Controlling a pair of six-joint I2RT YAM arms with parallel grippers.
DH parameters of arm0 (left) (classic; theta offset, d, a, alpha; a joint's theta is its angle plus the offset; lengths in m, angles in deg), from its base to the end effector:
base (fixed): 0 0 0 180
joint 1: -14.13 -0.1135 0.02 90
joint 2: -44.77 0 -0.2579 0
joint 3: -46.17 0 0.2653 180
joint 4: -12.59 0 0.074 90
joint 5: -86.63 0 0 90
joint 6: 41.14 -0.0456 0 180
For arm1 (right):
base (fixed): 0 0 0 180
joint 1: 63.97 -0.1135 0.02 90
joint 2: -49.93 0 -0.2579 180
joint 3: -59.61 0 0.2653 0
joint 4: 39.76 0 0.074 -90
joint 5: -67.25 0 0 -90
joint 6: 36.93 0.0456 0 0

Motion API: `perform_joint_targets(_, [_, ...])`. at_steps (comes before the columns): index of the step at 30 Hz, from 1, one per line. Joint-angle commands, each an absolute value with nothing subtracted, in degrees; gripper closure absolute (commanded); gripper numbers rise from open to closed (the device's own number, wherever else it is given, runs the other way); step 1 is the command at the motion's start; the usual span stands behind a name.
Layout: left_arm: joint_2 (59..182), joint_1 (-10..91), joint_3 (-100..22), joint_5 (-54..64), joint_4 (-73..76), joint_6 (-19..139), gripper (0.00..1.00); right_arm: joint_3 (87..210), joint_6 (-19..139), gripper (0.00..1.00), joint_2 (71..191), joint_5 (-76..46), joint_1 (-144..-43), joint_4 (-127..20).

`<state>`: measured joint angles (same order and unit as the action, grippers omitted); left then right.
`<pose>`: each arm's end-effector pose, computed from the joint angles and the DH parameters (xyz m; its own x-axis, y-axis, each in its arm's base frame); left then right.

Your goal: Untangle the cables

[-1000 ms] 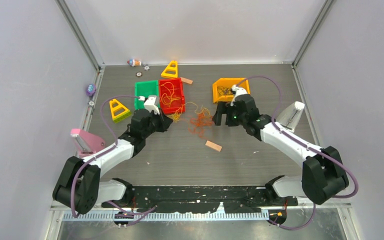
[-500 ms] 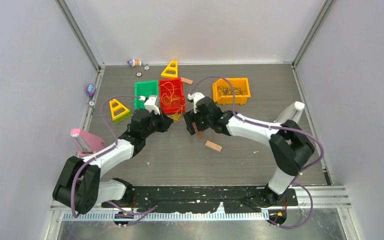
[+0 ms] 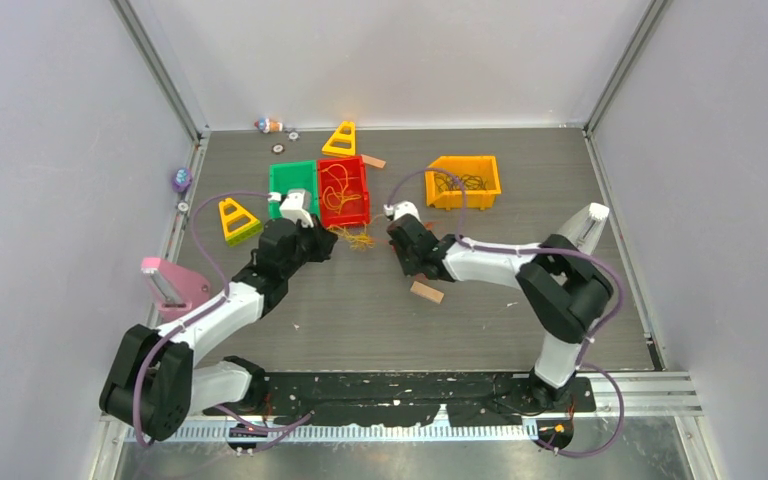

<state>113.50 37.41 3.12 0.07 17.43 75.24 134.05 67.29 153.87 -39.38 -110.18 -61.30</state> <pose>0.2536 -0.1121 0.1963 -0.4909 -0.2716 -0.8278 0.2544 0.8641 -0.4344 0.2773 0.2704 0.1416 -0.6609 -0.3493 -0.6642 -0.4176 0.9066 -0.0613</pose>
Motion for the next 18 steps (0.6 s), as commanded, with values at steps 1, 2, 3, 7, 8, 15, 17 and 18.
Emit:
perform_joint_targets(1, [110.1, 37.5, 3.3, -10.7, 15.3, 75.4, 0.90, 125.9, 70.1, 0.94, 143.4, -47.4, -108.6, -61.4])
perform_joint_targets(2, [109.7, 37.5, 3.4, -11.8, 15.0, 75.7, 0.90, 123.4, 70.4, 0.95, 140.8, -47.1, -108.3, -62.1])
perform_joint_targets(3, [109.5, 37.5, 3.4, -13.0, 14.5, 75.9, 0.90, 122.4, 70.7, 0.95, 139.5, -47.2, -107.6, -62.6])
perform_joint_targets(7, [109.2, 37.5, 3.4, -16.3, 12.7, 76.5, 1.00, 118.3, 73.3, 0.95, 133.2, -50.2, -104.5, -66.6])
perform_joint_targets(8, [109.1, 37.5, 3.3, -17.0, 12.6, 76.6, 1.00, 117.5, 74.1, 0.94, 132.6, -50.4, -103.7, -67.6])
perform_joint_targets(15, [108.2, 37.5, 4.2, -18.4, 13.2, 76.8, 1.00, 113.6, 76.4, 0.95, 126.0, -45.8, -95.9, -65.9])
perform_joint_targets(17, [109.5, 37.5, 4.6, -9.6, 17.5, 74.6, 0.98, 113.5, 73.4, 0.95, 125.1, -40.4, -95.6, -63.1])
perform_joint_targets(18, [111.0, 37.5, 4.5, -3.3, 20.1, 73.9, 0.88, 113.6, 72.5, 0.95, 124.9, -38.8, -95.5, -61.9])
